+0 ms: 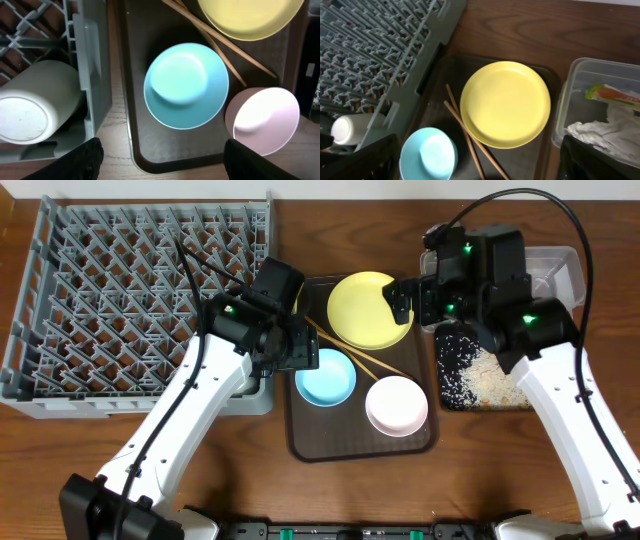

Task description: Sort waste into correct bins and load items into the dishwasher

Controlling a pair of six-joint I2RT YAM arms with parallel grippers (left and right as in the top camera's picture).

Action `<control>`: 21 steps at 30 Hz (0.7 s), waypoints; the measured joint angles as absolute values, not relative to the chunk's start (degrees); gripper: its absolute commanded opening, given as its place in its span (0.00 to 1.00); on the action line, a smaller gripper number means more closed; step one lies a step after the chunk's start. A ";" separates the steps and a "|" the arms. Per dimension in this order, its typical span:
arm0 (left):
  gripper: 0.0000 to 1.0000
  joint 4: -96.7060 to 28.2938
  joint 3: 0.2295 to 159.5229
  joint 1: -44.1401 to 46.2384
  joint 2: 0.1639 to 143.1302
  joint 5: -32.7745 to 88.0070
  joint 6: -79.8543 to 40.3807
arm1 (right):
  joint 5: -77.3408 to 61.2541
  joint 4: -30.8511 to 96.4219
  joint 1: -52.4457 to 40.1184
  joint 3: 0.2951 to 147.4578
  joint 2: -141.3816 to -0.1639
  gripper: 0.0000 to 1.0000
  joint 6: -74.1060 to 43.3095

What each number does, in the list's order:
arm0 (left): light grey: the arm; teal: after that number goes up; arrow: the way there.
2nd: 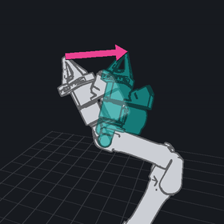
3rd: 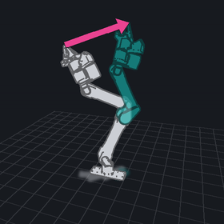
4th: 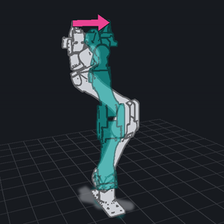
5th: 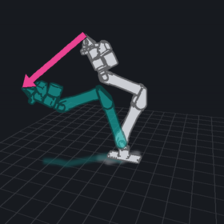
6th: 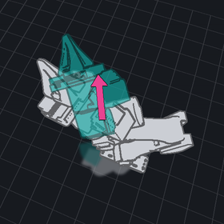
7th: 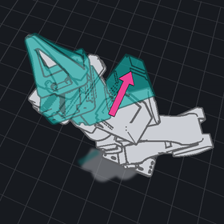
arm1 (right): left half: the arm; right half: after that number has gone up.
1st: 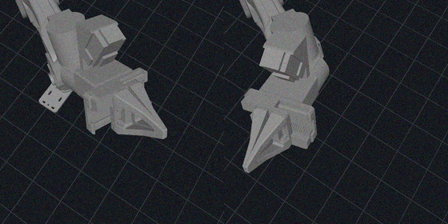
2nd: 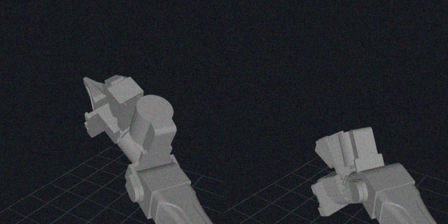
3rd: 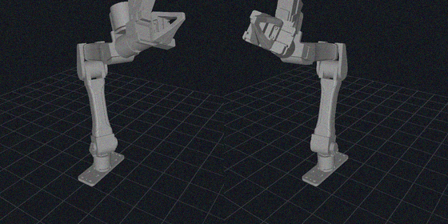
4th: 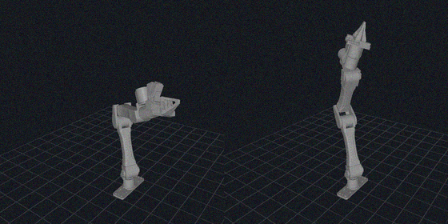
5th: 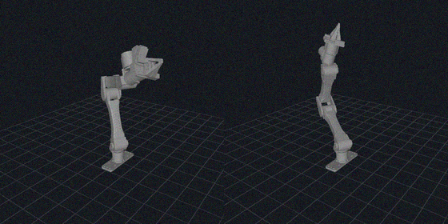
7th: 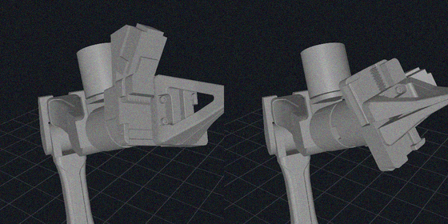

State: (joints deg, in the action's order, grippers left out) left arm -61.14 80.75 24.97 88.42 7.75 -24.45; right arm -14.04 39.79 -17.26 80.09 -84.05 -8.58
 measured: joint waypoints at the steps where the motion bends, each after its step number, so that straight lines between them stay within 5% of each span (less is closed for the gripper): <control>1: 0.78 -61.10 80.75 24.97 88.42 7.44 -24.64 | -14.02 39.79 -17.47 80.09 -84.05 0.99 -8.60; 21: 0.74 -59.96 80.75 26.81 99.35 5.13 -25.47 | -13.85 41.04 -17.50 80.09 -84.05 0.99 -8.73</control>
State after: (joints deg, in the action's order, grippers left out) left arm -59.96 80.75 26.81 99.35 5.13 -25.47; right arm -13.85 41.04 -17.50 80.09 -84.05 -8.73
